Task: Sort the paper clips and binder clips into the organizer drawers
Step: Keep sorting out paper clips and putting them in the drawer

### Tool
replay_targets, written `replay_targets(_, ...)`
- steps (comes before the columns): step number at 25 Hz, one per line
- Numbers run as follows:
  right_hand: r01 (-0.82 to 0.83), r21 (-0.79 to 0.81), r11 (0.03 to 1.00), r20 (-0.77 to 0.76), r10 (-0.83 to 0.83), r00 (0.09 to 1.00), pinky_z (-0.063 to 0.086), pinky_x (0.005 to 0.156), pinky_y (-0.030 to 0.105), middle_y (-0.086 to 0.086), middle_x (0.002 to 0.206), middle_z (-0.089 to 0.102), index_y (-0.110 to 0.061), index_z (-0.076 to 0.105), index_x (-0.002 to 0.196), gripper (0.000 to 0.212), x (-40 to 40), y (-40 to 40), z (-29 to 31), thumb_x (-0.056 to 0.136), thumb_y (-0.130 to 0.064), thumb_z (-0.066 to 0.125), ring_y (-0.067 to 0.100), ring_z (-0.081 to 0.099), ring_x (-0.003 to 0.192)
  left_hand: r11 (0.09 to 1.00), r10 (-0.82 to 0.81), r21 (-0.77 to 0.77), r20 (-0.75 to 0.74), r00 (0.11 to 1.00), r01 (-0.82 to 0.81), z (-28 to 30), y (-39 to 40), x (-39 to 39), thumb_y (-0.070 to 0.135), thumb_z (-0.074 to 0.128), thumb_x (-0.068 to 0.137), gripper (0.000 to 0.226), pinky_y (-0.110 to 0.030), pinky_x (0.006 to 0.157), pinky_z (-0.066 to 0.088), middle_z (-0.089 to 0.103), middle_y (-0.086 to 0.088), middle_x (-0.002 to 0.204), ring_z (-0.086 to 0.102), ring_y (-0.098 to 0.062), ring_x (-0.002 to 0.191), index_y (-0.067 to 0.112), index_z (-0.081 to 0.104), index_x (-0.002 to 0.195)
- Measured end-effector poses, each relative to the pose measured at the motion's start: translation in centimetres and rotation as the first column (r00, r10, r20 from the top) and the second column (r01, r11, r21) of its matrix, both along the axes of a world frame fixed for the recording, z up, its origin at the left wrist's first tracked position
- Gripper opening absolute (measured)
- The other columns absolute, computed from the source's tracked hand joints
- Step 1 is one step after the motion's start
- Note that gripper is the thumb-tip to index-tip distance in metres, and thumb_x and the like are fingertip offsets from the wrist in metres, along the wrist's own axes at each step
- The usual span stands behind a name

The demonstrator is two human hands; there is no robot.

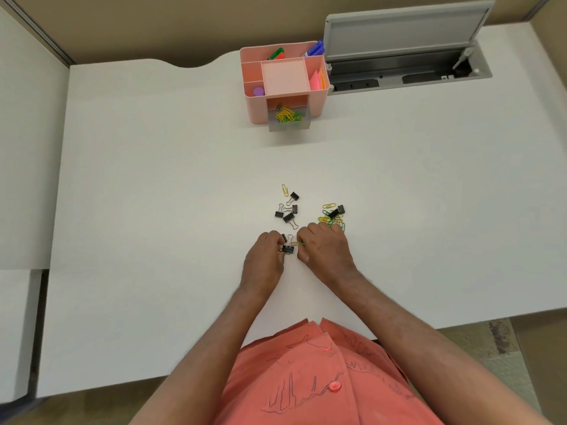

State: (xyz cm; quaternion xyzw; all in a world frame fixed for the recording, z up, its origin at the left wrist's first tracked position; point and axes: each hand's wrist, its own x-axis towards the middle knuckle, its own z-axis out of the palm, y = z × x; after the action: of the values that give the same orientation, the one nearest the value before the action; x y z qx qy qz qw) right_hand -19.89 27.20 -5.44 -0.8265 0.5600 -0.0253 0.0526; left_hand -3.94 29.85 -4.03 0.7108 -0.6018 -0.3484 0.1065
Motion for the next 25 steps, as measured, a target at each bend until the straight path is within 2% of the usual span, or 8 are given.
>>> replay_targets(4,0.001,0.003,1.000,0.011,-0.001,1.000,0.040,0.071,0.036,-0.002,0.078,0.060,-0.019,0.064,0.087,0.004,-0.1,0.0,-0.1,0.085,-0.023,0.063,0.021,0.056,0.075,1.000,0.015,-0.002,-0.006,1.000,-0.015,-0.2,-0.3,0.1,0.008,0.058,0.096,0.017,-0.041,0.082,0.053,0.061,-0.002,0.107,0.061,-0.023,0.095,0.015,0.061,0.111)
replay_targets(7,0.015,-0.001,1.000,0.028,-0.015,1.000,0.042,0.072,0.036,-0.002,0.079,0.061,-0.020,0.065,0.087,0.002,-0.3,-0.4,-0.1,0.086,-0.022,0.064,0.022,0.057,0.076,1.000,0.003,-0.021,-0.007,1.000,-0.003,-0.4,0.1,0.4,0.010,0.058,0.098,0.017,-0.035,0.079,0.052,0.057,-0.001,0.108,0.060,-0.021,0.092,0.016,0.063,0.114)
replay_targets(10,0.006,-0.019,1.000,0.039,-0.006,0.999,0.043,0.071,0.036,-0.004,0.076,0.061,-0.022,0.066,0.084,0.004,-0.7,-0.4,0.0,0.087,-0.021,0.067,0.021,0.058,0.075,0.997,-0.075,-0.009,-0.054,0.996,0.075,-0.6,0.8,1.2,0.006,0.058,0.097,0.031,-0.028,0.078,0.048,0.052,0.001,0.116,0.055,-0.014,0.087,0.017,0.060,0.126)
replay_targets(13,-0.015,-0.022,1.000,0.036,0.016,0.999,0.043,0.074,0.035,-0.006,0.077,0.063,-0.024,0.069,0.085,0.006,-1.1,-0.4,0.0,0.090,-0.023,0.070,0.020,0.060,0.077,0.984,-0.179,0.008,-0.022,0.984,0.179,-0.5,1.1,2.2,0.004,0.057,0.097,0.040,-0.032,0.081,0.052,0.050,-0.002,0.123,0.057,-0.018,0.092,0.017,0.056,0.135)
replay_targets(16,-0.055,0.049,0.997,0.021,0.054,0.998,0.045,0.081,0.036,-0.006,0.089,0.067,-0.026,0.073,0.098,0.008,-1.6,-0.5,0.4,0.095,-0.027,0.065,0.021,0.062,0.089,0.979,-0.202,0.025,0.027,0.979,0.201,-0.4,0.9,2.5,0.009,0.060,0.098,0.039,-0.038,0.087,0.053,0.053,-0.003,0.125,0.061,-0.023,0.103,0.017,0.056,0.136)
replay_targets(20,-0.114,0.183,0.976,-0.011,0.118,0.993,0.042,0.092,0.038,-0.006,0.111,0.066,-0.025,0.067,0.124,0.036,-2.4,0.1,1.2,0.090,-0.040,0.068,0.021,0.060,0.107,0.987,-0.158,0.018,0.051,0.986,0.158,-0.3,0.0,1.9,0.019,0.063,0.099,0.028,-0.036,0.086,0.053,0.059,-0.001,0.118,0.063,-0.022,0.104,0.019,0.060,0.127)
replay_targets(23,-0.102,0.197,0.975,-0.022,0.108,0.994,0.044,0.091,0.038,-0.004,0.114,0.066,-0.025,0.063,0.131,0.047,-2.4,0.5,1.4,0.087,-0.039,0.073,0.022,0.061,0.108,0.994,-0.109,-0.012,0.069,0.992,0.110,-0.3,-0.1,1.4,0.021,0.061,0.100,0.020,-0.035,0.081,0.053,0.059,0.000,0.113,0.063,-0.023,0.097,0.018,0.062,0.120)
replay_targets(25,-0.078,0.182,0.980,-0.011,0.082,0.997,0.045,0.088,0.038,-0.003,0.110,0.067,-0.026,0.064,0.130,0.047,-2.1,0.7,1.3,0.086,-0.035,0.077,0.022,0.062,0.103,0.995,-0.101,-0.016,0.058,0.993,0.102,-0.4,0.2,1.4,0.023,0.062,0.099,0.023,-0.034,0.081,0.053,0.057,0.000,0.114,0.063,-0.022,0.096,0.018,0.061,0.121)
